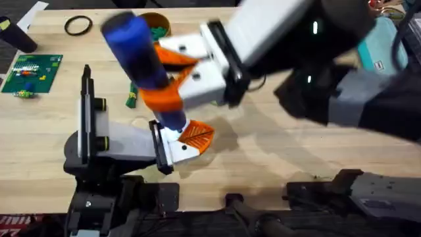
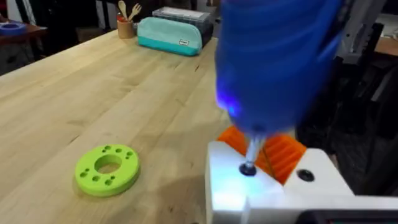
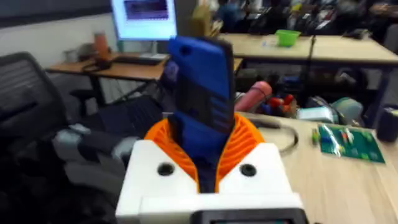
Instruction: Pick up the gripper from the table and insert it into the empty holder that is missing its gripper. Then pick up a screw, insert it into the mounting hole, and use the screwdriver to tighten it. Finally, clean up the table by picking up the vegetable and placing it into the bucket.
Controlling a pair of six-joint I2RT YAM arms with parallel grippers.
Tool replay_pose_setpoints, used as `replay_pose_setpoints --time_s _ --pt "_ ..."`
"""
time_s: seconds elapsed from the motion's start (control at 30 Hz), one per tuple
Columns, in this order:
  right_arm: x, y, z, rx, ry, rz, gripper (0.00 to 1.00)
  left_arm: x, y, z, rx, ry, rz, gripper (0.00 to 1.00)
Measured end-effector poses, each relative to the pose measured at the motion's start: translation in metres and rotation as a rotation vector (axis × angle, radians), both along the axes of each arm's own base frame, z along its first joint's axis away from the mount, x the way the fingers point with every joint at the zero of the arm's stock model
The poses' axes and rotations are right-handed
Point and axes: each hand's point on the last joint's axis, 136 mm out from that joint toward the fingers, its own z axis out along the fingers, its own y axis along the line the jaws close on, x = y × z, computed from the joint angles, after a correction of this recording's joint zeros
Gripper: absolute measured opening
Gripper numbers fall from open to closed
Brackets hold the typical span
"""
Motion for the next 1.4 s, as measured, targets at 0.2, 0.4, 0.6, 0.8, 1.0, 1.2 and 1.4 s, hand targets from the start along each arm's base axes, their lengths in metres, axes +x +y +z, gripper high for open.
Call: replay_pose_setpoints --time_s 0.2,0.4,0.6,0.8,1.0,1.2,1.4 --pt "0.000 -0.011 0.086 0.083 -0.158 0.059 0.084 0.001 0.000 0.000 0.000 0.002 0.003 0.009" --pt "-0.017 -0.021 0.098 0.079 -0.221 0.123 0.085 0.000 0.000 0.000 0.000 0.002 0.003 0.010" --pt "-0.005 -0.009 0.073 0.017 -0.165 0.141 0.084 0.000 0.000 0.000 0.000 0.002 0.003 0.009" --pt "-0.001 -0.005 0.052 -0.053 -0.128 0.149 0.085 0.001 0.000 0.000 0.000 0.002 0.003 0.009" --pt "0.021 -0.004 0.013 -0.179 -0.048 0.067 0.085 0.001 0.000 0.000 0.000 0.002 0.003 0.009" --pt "0.057 -0.012 -0.025 -0.298 -0.062 -0.106 0.084 0.001 0.000 0.000 0.000 0.002 0.003 0.009" --pt "0.083 -0.040 -0.080 -0.544 -0.031 -0.262 0.085 0.001 0.000 0.000 0.000 0.002 0.004 0.010"
